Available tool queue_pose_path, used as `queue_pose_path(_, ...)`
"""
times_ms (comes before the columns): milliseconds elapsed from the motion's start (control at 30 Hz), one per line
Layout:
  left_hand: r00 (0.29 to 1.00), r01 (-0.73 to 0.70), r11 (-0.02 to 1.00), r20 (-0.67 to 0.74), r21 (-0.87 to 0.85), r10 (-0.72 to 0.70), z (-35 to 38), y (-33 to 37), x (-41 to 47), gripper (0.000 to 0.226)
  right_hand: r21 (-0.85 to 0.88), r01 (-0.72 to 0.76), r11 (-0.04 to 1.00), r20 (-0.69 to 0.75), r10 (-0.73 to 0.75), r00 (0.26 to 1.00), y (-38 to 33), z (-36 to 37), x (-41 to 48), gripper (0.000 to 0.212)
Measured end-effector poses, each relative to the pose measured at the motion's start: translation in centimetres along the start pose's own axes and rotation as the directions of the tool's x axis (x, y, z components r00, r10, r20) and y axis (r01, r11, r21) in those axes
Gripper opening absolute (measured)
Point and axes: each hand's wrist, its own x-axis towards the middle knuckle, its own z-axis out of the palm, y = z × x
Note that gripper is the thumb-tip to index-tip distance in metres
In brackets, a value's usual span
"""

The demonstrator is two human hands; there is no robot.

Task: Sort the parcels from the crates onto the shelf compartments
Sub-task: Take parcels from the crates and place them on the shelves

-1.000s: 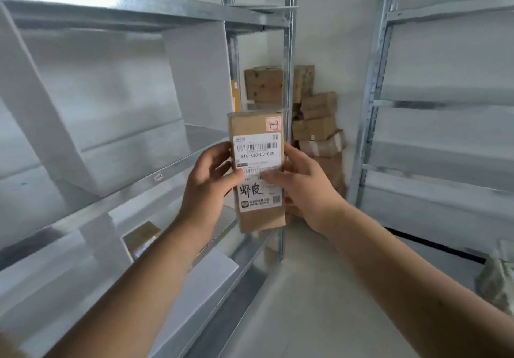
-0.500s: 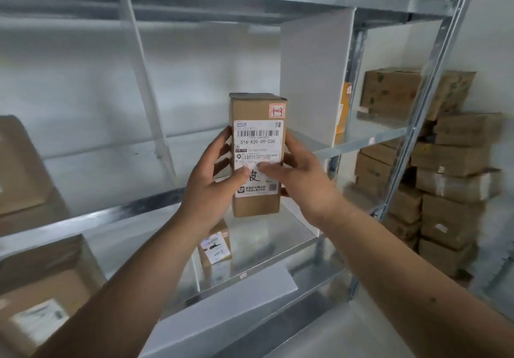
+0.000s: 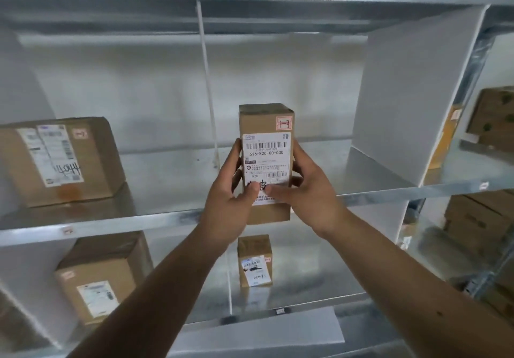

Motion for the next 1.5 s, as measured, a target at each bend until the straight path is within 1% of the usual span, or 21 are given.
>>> queue_pose_path(100,1.0,0.003,1.0,-0.01,0.026,-0.003,1.0,-0.3,0.3,0.076,-0.014,0.01,1.0,0.019,-0.01,1.0,1.4,-0.7,0.9,0.093)
queue_pose_path(233,0.996,-0.072,0.995,-0.055,0.065,0.076,2.3,-1.2,1.1,0.067,-0.008,-0.003,1.0,0.038,0.003,0.999,2.9,-0.9,2.0,0.095)
queue_pose_path(300,0.993,-0.089,0.993,-0.072,0.072,0.095,2.8,-1.8,1.6,0.064,-0.004,0.0,1.0,0.045,0.0,0.999,3.7,-0.7,2.5,0.092)
queue_pose_path(367,0.991,-0.073,0.994,-0.108,0.086,0.082,3.0,-2.5,2.5,0.064,0.003,0.003,1.0,0.056,-0.003,0.998,4.1,-0.4,3.2,0.089)
queue_pose_path(467,0.989,-0.017,0.994,-0.147,0.104,0.032,2.6,-3.5,4.1,0.072,0.005,-0.01,1.0,0.071,0.01,0.997,4.7,-0.1,4.8,0.093)
queue_pose_path(667,0.978,-0.013,0.987,-0.202,0.162,0.046,2.9,-5.1,6.9,0.07,-0.048,-0.013,0.999,0.064,0.016,0.998,5.5,0.7,7.8,0.094)
queue_pose_path(833,0.951,0.14,0.972,-0.299,0.187,-0.079,3.7,-5.4,8.9,0.072,-0.053,-0.038,0.998,0.05,0.041,0.998,6.1,1.7,9.6,0.096)
queue_pose_path(1000,0.939,0.199,0.968,-0.312,0.156,-0.143,3.6,-5.8,10.2,0.071,-0.08,-0.024,0.997,0.045,0.027,0.999,6.5,2.5,10.7,0.093)
queue_pose_path(1233,0.928,0.216,0.972,-0.329,0.095,-0.174,3.8,-6.0,11.1,0.072,-0.106,-0.042,0.993,0.03,0.046,0.999,6.5,2.6,11.0,0.093)
queue_pose_path(1400,0.933,0.233,0.965,-0.306,0.119,-0.187,4.0,-5.3,11.2,0.071,-0.106,-0.091,0.99,0.031,0.094,0.995,6.0,2.6,11.3,0.094)
queue_pose_path(1500,0.929,0.235,0.964,-0.321,0.125,-0.185,4.0,-5.4,11.1,0.07,-0.113,-0.111,0.987,0.049,0.117,0.992,5.6,2.5,11.2,0.094)
